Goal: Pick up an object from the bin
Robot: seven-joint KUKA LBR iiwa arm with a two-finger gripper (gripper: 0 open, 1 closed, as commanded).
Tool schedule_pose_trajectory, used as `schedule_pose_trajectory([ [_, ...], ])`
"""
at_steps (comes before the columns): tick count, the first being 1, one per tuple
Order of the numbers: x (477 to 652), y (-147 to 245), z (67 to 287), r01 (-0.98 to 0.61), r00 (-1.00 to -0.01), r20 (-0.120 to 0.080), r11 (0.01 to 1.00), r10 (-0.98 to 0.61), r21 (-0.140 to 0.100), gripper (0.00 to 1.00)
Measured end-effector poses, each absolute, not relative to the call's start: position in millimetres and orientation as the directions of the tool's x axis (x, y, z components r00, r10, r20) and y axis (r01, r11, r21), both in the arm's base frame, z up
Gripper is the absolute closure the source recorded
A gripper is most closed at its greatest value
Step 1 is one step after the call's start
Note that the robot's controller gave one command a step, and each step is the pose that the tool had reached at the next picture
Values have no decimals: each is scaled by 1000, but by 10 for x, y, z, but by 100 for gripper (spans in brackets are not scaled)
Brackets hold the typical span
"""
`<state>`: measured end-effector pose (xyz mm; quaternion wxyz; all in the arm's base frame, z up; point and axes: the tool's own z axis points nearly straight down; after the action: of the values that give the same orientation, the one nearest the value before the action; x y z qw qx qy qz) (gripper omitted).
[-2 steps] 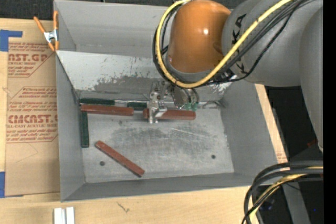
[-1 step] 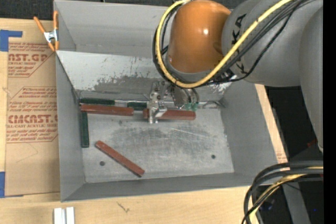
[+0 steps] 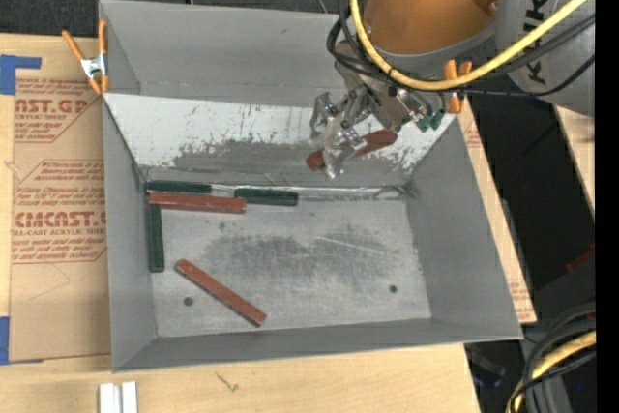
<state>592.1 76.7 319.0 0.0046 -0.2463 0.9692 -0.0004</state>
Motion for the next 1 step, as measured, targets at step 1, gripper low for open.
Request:
schedule_pose_trajectory([
  [1, 5917, 772, 3174, -478, -878, -6, 878, -478, -2, 0],
])
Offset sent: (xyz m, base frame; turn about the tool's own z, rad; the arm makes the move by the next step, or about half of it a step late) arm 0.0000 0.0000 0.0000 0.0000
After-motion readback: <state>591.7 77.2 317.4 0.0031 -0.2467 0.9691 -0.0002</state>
